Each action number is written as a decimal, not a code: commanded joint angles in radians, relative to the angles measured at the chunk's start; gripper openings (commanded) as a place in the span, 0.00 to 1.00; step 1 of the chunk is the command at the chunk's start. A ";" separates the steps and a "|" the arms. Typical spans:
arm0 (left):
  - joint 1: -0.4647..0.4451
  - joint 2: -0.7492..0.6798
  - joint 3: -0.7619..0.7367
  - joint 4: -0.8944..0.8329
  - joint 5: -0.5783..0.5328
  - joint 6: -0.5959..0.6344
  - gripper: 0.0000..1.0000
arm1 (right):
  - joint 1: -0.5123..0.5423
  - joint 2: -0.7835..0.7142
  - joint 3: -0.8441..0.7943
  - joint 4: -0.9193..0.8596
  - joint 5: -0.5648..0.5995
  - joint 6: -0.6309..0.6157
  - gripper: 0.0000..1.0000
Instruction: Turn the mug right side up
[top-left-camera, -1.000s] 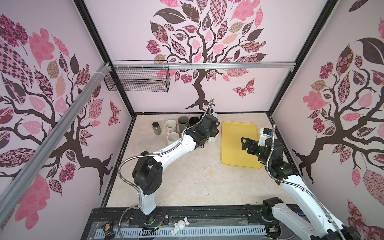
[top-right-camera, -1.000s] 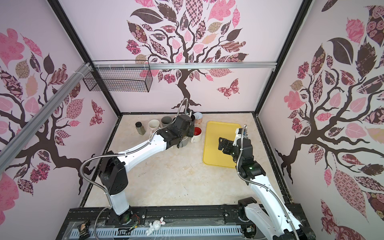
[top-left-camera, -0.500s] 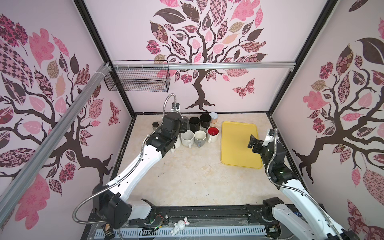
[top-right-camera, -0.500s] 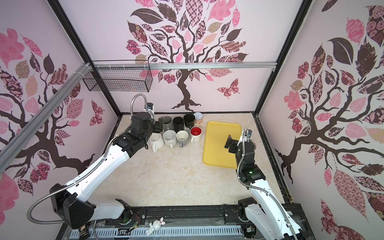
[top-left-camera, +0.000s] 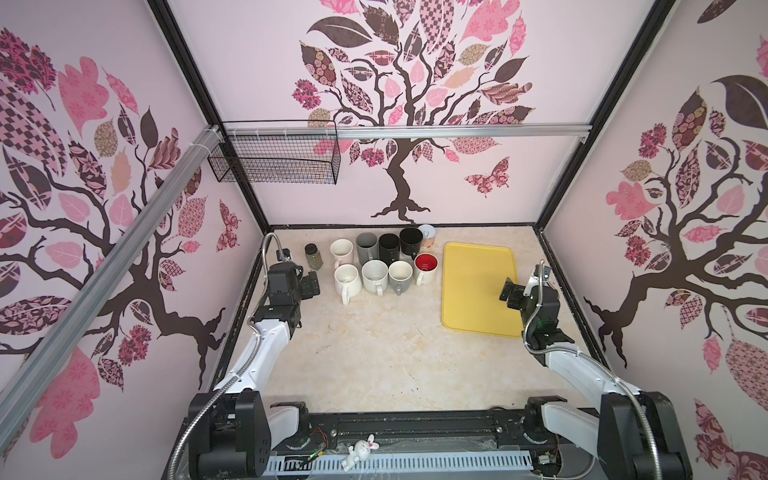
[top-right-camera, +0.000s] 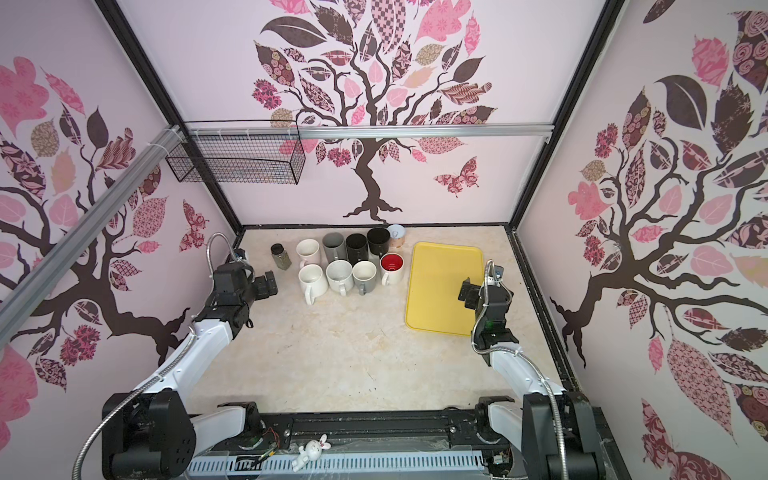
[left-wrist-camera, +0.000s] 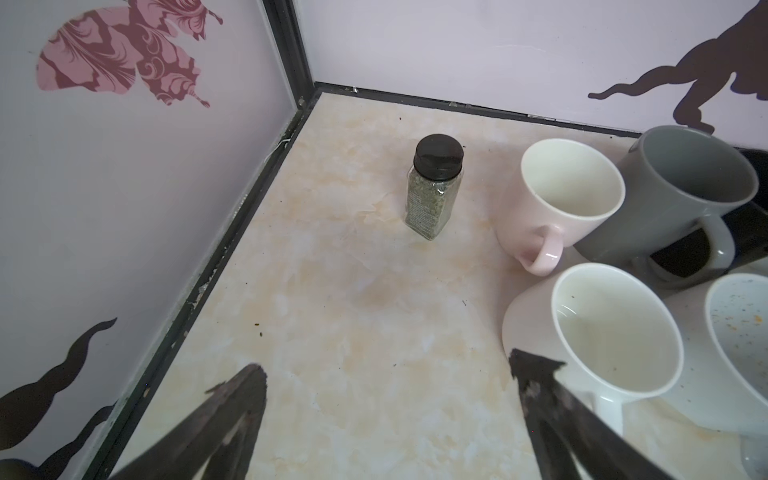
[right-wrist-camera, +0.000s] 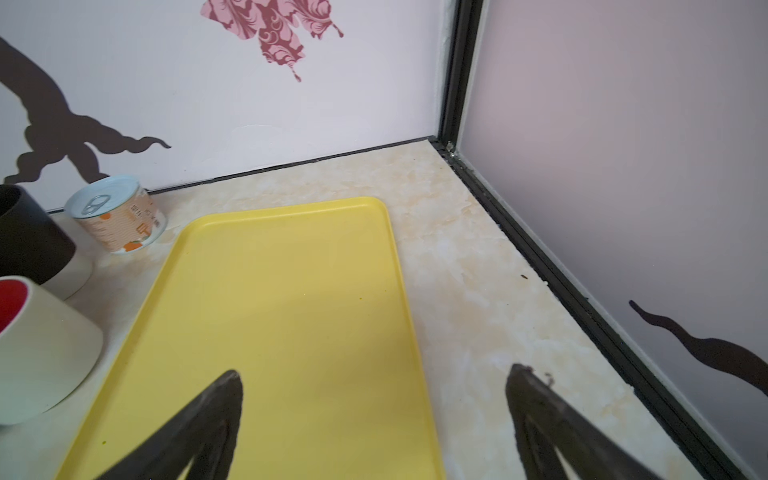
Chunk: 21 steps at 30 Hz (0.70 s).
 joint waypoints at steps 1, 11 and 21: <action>0.011 0.030 -0.094 0.231 -0.009 0.025 0.97 | -0.002 0.068 -0.051 0.224 -0.048 0.001 1.00; -0.018 0.181 -0.301 0.698 -0.037 -0.007 0.97 | -0.002 0.261 -0.191 0.634 -0.137 -0.009 1.00; 0.013 0.333 -0.359 0.959 0.083 0.027 0.97 | -0.002 0.414 -0.131 0.663 -0.177 -0.019 1.00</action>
